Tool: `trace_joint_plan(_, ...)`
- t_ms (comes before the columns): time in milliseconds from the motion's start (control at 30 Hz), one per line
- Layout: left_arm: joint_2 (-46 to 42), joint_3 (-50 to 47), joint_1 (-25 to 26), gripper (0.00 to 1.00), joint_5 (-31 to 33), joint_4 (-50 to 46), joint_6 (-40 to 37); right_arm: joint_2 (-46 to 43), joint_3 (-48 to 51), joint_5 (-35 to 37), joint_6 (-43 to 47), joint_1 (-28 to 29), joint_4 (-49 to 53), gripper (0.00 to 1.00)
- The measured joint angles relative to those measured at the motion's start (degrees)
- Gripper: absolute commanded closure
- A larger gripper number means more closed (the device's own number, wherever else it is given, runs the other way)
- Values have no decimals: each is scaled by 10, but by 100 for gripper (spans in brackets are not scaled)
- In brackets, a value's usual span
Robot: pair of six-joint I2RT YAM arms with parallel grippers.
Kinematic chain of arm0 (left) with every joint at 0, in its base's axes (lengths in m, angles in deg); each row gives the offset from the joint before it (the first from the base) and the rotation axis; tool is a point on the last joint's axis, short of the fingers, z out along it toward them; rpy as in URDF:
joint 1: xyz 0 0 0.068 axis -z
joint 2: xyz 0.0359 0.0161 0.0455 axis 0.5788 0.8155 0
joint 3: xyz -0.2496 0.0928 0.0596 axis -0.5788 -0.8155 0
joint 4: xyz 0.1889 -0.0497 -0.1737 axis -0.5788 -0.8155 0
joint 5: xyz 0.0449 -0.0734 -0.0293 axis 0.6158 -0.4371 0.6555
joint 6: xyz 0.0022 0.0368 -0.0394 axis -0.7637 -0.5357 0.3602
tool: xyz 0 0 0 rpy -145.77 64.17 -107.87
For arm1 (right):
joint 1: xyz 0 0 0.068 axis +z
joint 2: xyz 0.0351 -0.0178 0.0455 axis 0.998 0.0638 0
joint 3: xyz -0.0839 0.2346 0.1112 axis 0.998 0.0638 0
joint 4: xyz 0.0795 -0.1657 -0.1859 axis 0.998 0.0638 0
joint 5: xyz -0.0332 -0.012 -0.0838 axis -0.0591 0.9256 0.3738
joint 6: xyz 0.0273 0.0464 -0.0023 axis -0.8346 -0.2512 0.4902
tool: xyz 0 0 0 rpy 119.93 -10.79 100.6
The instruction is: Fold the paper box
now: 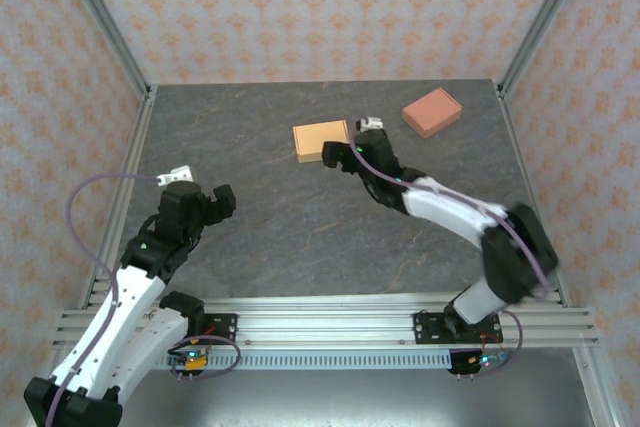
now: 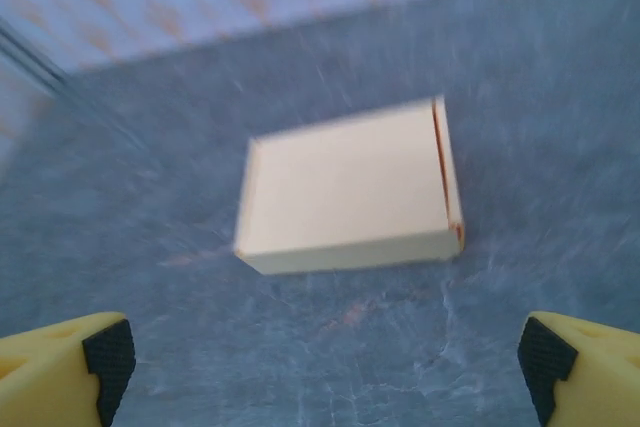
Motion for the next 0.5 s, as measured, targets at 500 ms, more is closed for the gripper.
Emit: trace_joint_plan(500,53,-147,0,0,-9,292,-277,-361,316,257,215,-150,-115,1)
